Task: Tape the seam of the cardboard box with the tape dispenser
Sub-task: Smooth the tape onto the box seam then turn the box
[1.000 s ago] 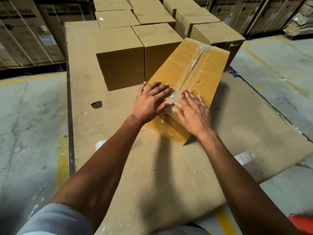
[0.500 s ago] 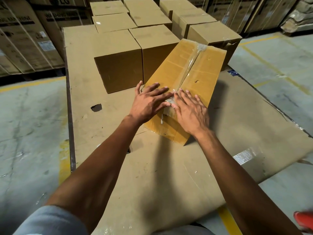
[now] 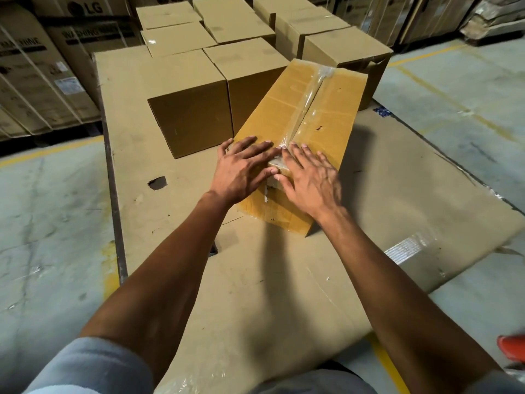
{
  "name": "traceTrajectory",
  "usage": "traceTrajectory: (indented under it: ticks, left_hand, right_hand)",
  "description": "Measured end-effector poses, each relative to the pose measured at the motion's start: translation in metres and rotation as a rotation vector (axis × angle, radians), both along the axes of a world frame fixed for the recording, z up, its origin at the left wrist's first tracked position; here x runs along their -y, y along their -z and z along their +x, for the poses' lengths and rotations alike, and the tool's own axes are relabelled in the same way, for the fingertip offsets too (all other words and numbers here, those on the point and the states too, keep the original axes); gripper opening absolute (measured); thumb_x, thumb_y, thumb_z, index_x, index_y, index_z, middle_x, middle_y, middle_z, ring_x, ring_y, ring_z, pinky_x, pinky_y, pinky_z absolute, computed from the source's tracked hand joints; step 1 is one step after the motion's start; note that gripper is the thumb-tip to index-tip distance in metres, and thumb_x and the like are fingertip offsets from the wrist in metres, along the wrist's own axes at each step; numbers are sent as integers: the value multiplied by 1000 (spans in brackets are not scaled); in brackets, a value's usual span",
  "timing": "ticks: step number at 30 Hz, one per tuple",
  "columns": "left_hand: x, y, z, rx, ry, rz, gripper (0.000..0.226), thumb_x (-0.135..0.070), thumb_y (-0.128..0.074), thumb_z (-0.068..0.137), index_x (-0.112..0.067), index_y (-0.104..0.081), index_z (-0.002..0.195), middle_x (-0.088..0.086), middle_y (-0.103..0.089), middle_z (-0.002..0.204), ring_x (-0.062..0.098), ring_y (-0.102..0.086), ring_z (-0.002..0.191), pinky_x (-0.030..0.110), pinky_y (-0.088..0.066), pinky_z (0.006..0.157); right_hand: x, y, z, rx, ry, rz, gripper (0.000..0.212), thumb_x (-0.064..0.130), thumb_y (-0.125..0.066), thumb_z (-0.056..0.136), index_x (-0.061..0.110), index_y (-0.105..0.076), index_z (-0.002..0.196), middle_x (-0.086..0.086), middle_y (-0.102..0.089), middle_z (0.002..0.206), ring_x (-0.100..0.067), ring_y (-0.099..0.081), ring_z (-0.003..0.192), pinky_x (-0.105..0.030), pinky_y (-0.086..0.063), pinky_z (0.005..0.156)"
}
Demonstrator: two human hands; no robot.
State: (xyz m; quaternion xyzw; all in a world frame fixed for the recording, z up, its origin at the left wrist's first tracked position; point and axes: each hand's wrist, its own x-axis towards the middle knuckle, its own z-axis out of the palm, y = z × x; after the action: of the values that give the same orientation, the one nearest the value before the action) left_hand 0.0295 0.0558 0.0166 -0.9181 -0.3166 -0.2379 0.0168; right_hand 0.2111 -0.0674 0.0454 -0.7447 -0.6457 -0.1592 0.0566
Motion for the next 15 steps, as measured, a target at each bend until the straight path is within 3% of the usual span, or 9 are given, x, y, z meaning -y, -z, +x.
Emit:
traceTrajectory:
  ticks: [15]
  left_hand:
    - [41, -11, 14, -117, -136, 49, 55, -70, -30, 110, -48, -46, 159, -11, -56, 161, 24, -47, 154, 54, -36, 113]
  right_hand:
    - [15, 0, 35, -23, -144, 45, 57, 54, -25, 109, 28, -41, 157, 1, -46, 161, -21, -47, 147, -45, -38, 121]
